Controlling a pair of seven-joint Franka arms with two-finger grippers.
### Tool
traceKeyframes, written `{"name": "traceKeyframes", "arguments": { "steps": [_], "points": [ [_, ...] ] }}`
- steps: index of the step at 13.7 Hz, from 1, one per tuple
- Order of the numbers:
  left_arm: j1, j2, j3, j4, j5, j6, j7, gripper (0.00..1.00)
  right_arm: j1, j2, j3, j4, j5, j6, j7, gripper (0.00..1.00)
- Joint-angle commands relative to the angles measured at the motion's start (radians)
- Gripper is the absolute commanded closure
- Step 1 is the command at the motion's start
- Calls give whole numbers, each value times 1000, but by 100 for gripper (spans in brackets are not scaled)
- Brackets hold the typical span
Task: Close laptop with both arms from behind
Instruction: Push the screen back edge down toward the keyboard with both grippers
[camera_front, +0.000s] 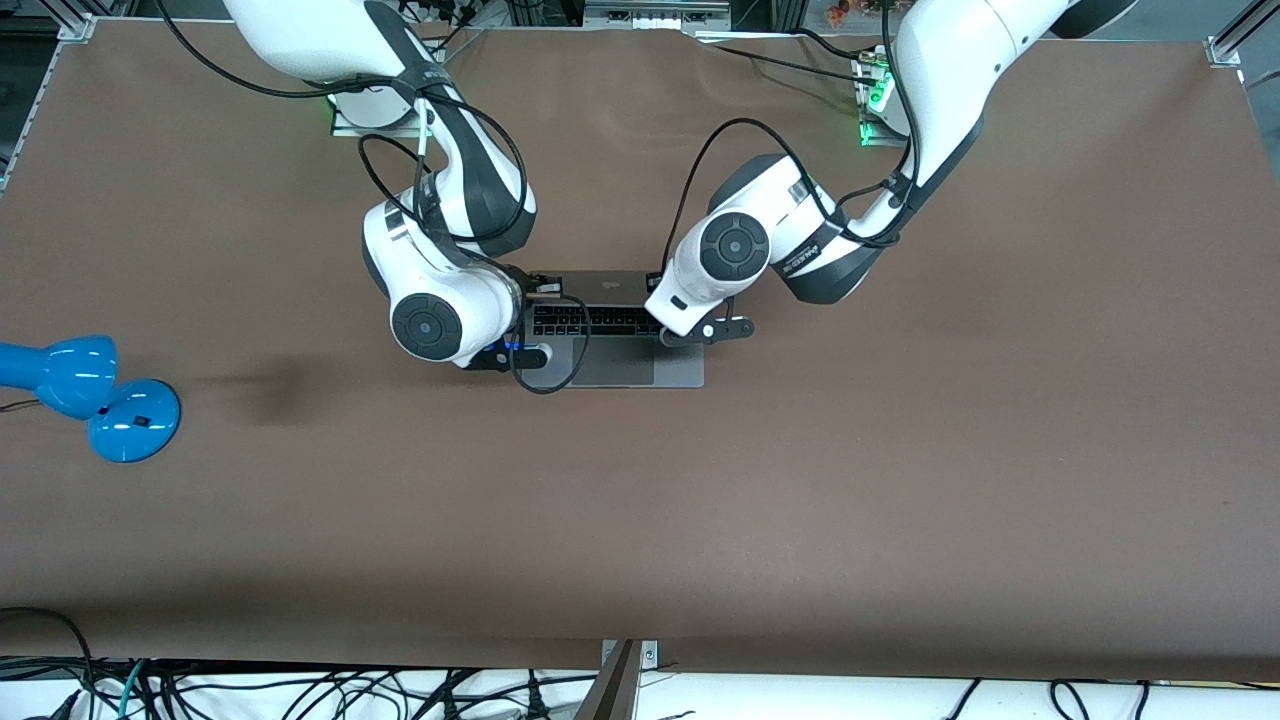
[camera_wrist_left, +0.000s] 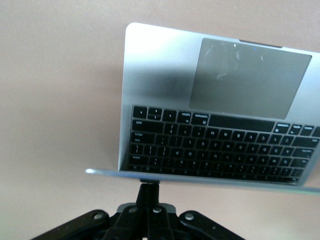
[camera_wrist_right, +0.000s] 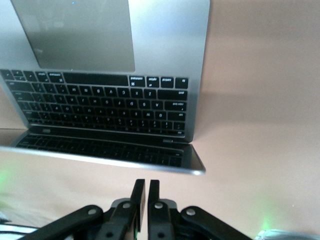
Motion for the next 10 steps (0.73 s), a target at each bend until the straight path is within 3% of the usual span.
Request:
{"name": "traceKeyframes", "arguments": {
  "steps": [1, 6, 10],
  "points": [
    [-16, 43, 15, 51, 38, -9, -16, 100, -4, 33, 2, 27, -17, 29, -17, 91],
    [-135, 83, 136, 112, 34, -9, -17, 100, -7, 61, 1, 27, -37, 78, -66, 95],
    [-138, 109, 139, 137, 37, -9, -13, 100, -7, 81, -15, 27, -37, 116, -103, 96]
  ]
}}
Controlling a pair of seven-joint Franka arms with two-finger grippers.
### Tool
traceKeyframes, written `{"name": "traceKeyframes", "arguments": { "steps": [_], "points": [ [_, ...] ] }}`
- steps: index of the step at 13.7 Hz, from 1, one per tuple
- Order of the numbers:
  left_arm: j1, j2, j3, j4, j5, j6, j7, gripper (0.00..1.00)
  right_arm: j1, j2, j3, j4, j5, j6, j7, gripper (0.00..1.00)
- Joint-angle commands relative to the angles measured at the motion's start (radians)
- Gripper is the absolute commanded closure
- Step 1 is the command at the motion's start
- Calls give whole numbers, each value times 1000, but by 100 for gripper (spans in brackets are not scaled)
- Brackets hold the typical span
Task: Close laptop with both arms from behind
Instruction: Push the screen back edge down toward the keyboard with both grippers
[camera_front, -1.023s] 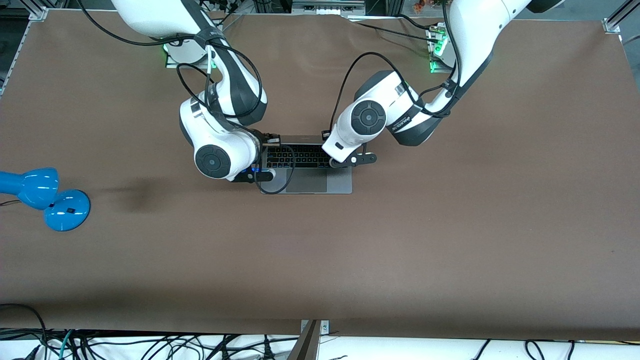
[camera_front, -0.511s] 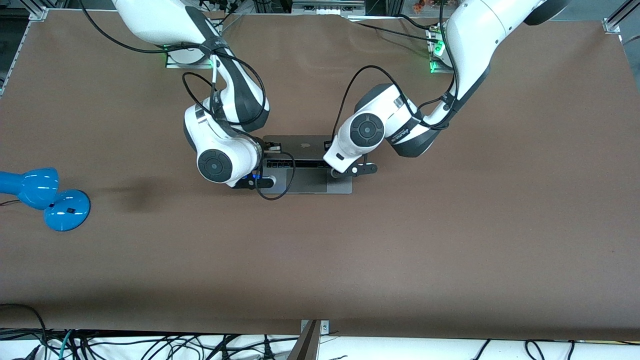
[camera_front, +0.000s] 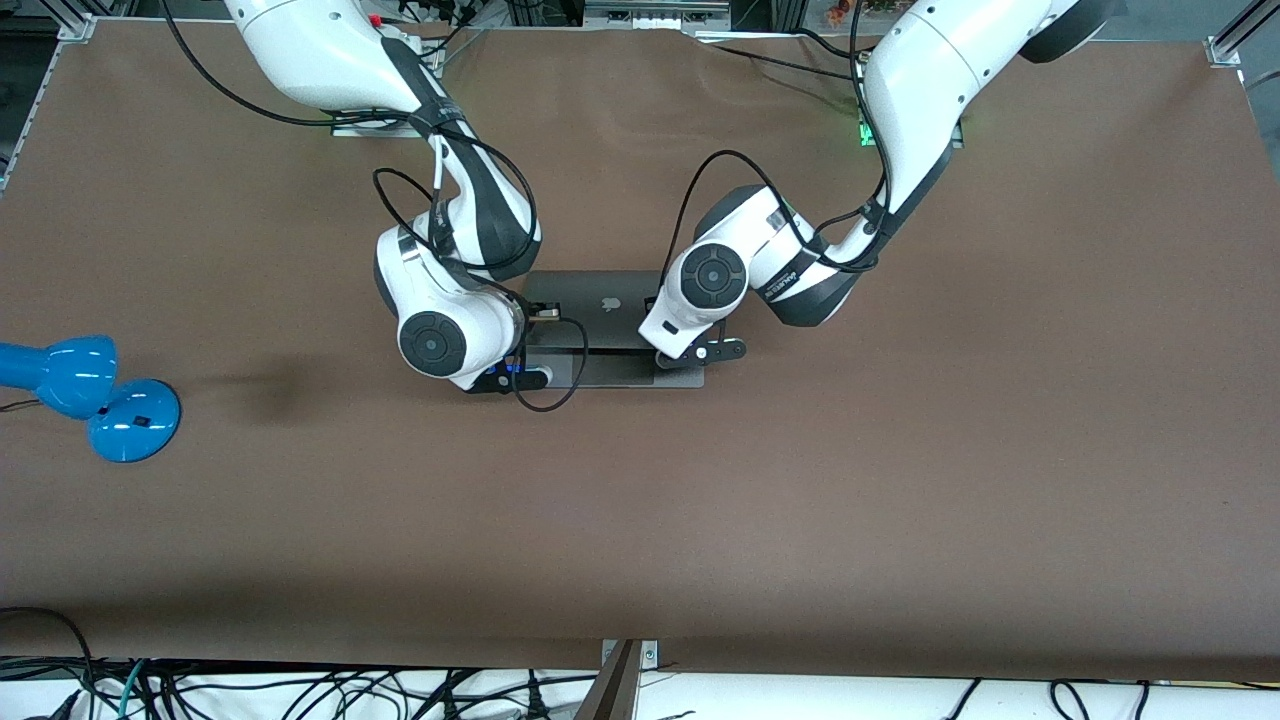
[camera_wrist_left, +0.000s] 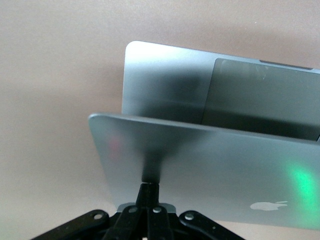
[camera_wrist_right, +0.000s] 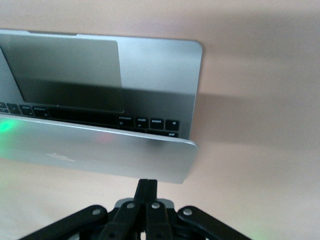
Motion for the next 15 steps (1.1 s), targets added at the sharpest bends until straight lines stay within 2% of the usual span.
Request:
{"name": "traceKeyframes", "arguments": {
  "steps": [1, 7, 15],
  "points": [
    [-15, 35, 9, 54, 31, -9, -12, 100, -7, 24, -2, 25, -12, 15, -27, 96],
    [-30, 75, 24, 94, 31, -9, -9, 100, -25, 60, -1, 25, -12, 93, -69, 100],
    [-57, 97, 63, 106, 33, 15, -8, 100, -50, 96, -1, 25, -11, 168, -106, 100]
  ]
}}
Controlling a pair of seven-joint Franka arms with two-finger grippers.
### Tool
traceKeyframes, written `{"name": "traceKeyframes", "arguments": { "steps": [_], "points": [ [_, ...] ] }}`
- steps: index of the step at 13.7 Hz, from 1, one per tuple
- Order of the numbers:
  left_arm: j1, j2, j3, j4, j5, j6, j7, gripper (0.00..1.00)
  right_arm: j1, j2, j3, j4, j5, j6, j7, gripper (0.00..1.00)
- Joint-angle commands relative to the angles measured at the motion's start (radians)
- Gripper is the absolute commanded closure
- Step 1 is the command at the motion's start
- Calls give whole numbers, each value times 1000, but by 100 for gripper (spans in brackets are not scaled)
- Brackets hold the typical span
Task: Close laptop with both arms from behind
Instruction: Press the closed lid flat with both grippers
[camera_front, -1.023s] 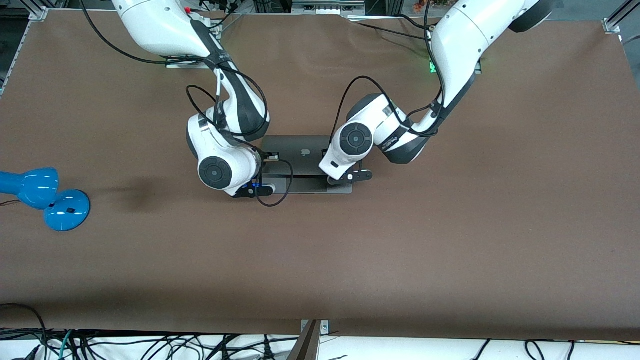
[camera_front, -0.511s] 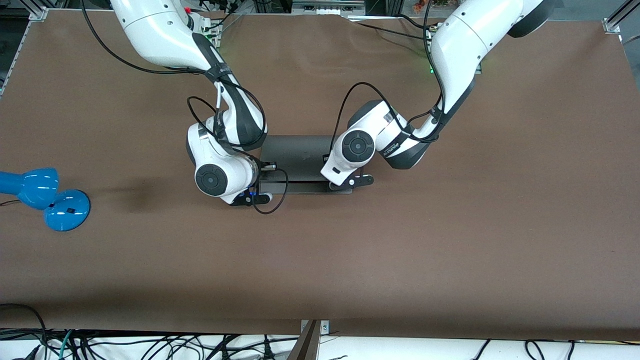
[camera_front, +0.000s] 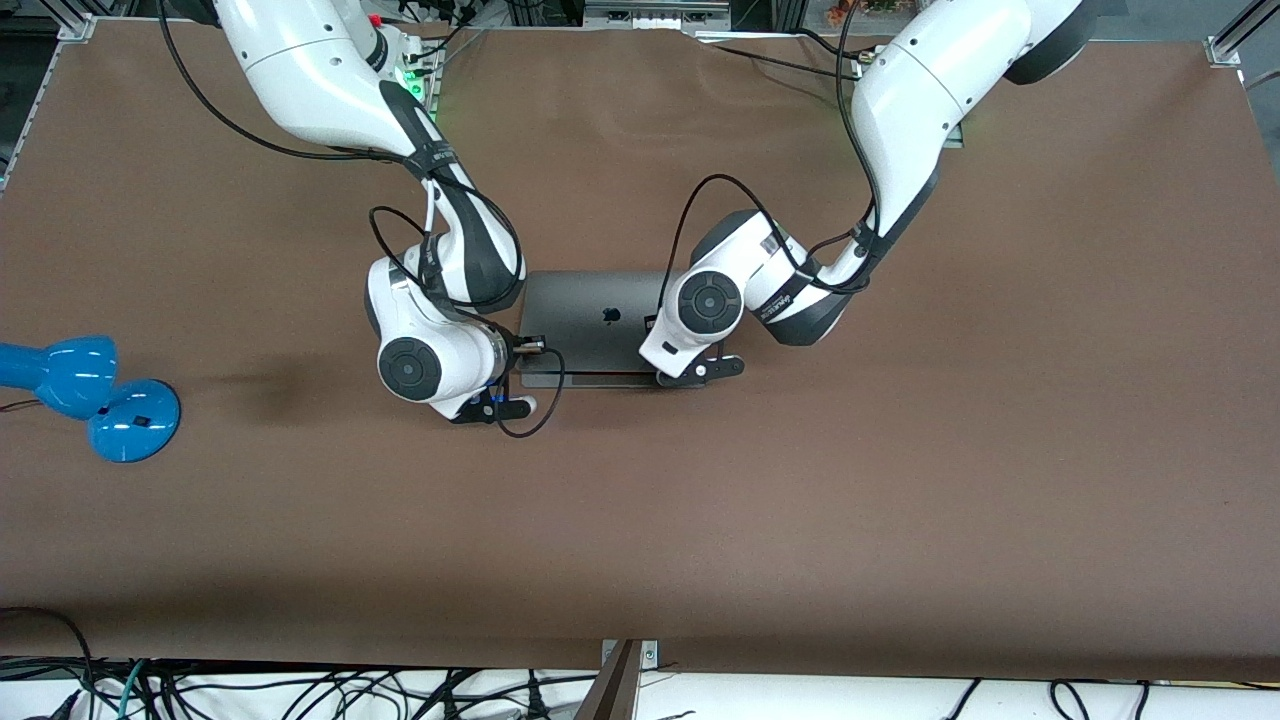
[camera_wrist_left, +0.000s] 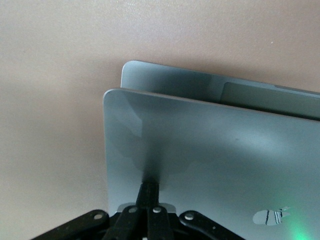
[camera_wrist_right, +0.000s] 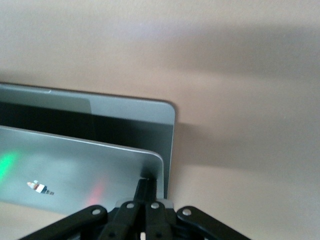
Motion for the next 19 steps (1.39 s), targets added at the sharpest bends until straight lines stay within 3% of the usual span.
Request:
{"name": "traceKeyframes", "arguments": {
  "steps": [1, 19],
  "points": [
    [-23, 32, 14, 40, 33, 17, -8, 100, -7, 30, 7, 23, -10, 40, -19, 100],
    [-64, 55, 62, 40, 39, 56, -14, 100, -8, 94, 7, 26, -7, 181, -22, 100]
  ]
}}
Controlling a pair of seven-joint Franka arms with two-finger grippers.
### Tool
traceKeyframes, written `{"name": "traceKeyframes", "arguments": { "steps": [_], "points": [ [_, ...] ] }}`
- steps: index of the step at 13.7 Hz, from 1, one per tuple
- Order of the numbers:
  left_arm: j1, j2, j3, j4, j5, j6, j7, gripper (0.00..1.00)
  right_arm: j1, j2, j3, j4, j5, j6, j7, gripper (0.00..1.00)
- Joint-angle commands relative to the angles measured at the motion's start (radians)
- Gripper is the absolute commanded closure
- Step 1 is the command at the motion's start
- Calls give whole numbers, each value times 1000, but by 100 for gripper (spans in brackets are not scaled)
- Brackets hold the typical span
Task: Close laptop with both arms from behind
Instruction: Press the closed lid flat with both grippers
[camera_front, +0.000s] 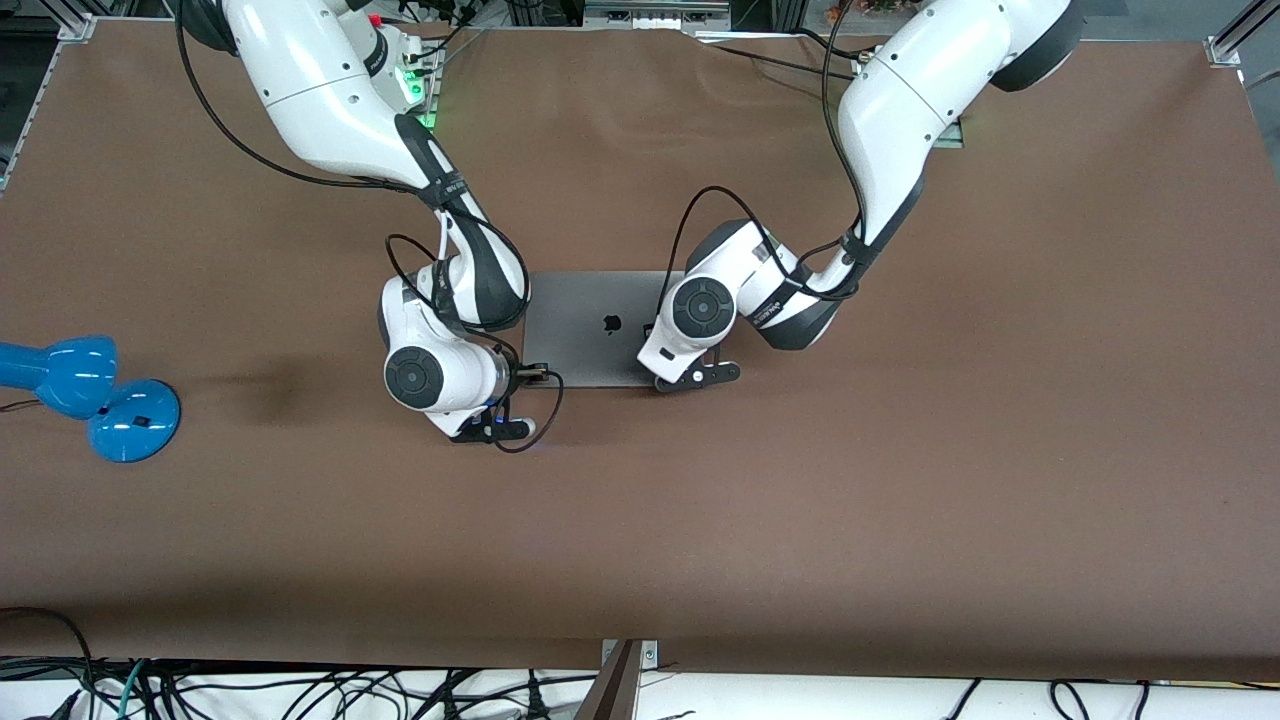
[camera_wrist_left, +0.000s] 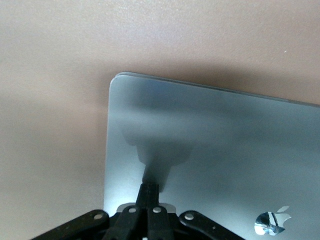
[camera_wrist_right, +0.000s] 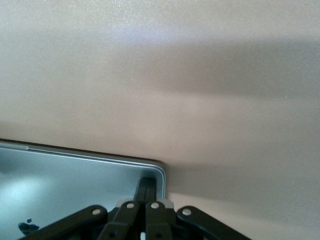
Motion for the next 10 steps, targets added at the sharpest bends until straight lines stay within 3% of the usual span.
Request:
{"name": "traceKeyframes", "arguments": {
  "steps": [1, 6, 7, 10],
  "points": [
    [-17, 24, 10, 37, 35, 1, -14, 100, -5, 19, 6, 21, -7, 16, -12, 100],
    [-17, 24, 10, 37, 35, 1, -13, 100, -11, 17, 6, 79, -1, -35, -6, 100],
    [-17, 24, 10, 37, 35, 1, -13, 100, -14, 17, 6, 99, 1, -50, -6, 95],
    [-7, 9, 8, 37, 38, -5, -11, 100, -34, 10, 6, 136, -2, -73, -2, 49]
  ]
}}
